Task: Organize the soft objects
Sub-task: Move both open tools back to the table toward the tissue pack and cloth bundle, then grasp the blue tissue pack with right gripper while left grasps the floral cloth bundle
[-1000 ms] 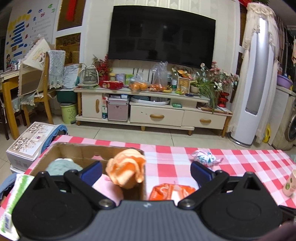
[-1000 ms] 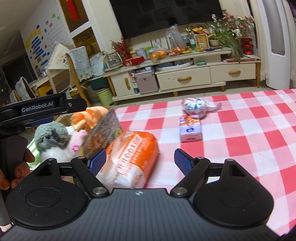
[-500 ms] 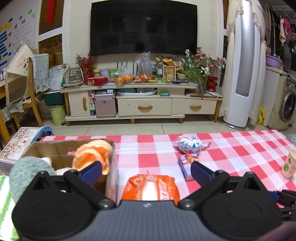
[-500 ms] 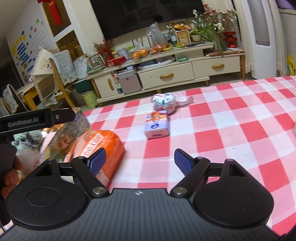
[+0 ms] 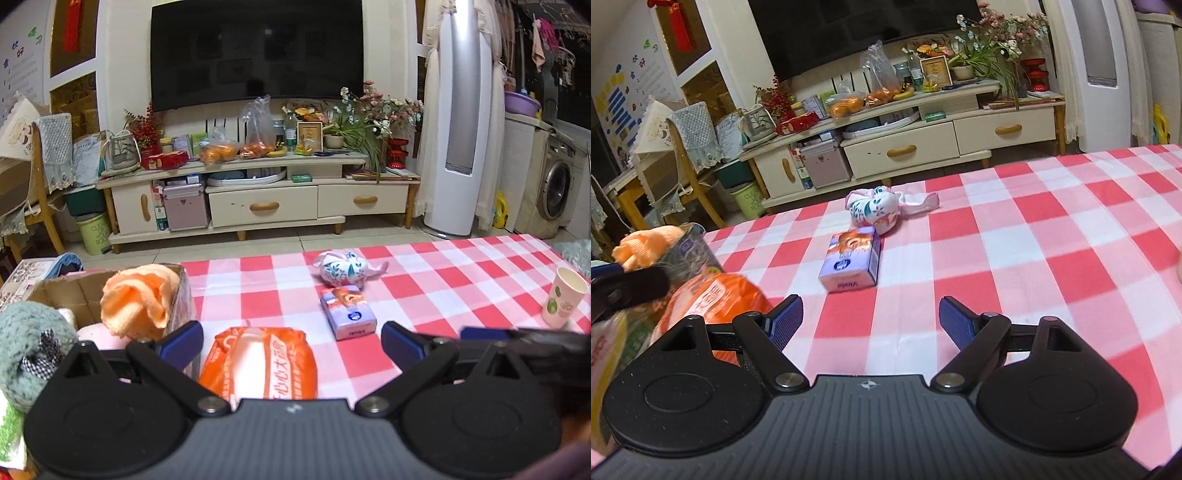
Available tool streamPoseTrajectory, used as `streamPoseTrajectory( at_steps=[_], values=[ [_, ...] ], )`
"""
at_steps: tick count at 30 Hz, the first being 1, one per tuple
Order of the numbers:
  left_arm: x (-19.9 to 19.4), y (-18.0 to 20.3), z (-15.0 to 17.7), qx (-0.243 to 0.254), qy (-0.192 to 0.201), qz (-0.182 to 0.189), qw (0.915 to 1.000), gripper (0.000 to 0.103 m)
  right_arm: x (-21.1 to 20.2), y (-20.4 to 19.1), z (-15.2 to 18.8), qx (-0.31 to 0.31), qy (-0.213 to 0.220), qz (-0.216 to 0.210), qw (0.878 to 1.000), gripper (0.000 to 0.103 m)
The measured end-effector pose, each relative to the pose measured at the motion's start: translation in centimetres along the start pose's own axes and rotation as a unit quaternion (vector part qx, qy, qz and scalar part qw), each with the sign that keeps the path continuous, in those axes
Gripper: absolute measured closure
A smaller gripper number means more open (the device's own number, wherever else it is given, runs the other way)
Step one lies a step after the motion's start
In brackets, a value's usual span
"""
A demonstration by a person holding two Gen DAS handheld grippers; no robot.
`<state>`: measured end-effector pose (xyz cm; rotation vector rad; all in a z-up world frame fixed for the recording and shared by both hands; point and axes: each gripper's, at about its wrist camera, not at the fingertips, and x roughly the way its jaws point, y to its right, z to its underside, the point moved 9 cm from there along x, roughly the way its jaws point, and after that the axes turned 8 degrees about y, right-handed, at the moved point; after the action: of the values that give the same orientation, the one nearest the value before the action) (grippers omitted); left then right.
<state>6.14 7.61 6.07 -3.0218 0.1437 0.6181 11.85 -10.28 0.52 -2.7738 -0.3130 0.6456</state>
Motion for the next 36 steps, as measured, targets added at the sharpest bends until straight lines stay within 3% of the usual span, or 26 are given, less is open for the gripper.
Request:
streamPoseTrajectory(
  at_steps=[12,15,19,21,23,30,36],
  values=[
    [-0.5,-1.6,-0.7,-0.022,0.015,-0.023,0.9994,0.001,8.8,-1.9,-0.4,-0.019,-0.015,-0.022,0.999,0.002],
    [-0.2,-1.7,-0.8,-0.030,0.014,-0.023,0.9992,0.001,10.2,-2.2,-0.6,-0.039,-0.014,-0.006,0.999,0.002],
    [0.0,-1.7,-0.6,-0.032,0.013,-0.023,0.9991,0.001,11.4,-2.6,-0.5,-0.051,-0.023,-0.008,0.998,0.008],
    [0.2,-1.6,-0.5,-0.034,0.011,-0.024,0.9991,0.001,11.9,-2.6,-0.3,-0.061,-0.028,-0.007,0.998,0.017],
    [0.2,-1.5,-0.4,-0.038,0.008,-0.022,0.9990,0.001,12.0,-2.8,-0.1,-0.067,-0.029,-0.009,0.997,0.034],
    [0.6,-0.9,0.0,-0.041,0.007,-0.019,0.9990,0.001,10.3,-2.0,0.1,-0.097,-0.024,-0.003,0.995,0.035],
    [0.6,0.5,0.3,-0.038,0.009,-0.015,0.9991,0.001,6.0,2.5,0.8,-0.085,-0.019,0.029,0.996,0.036]
  ],
)
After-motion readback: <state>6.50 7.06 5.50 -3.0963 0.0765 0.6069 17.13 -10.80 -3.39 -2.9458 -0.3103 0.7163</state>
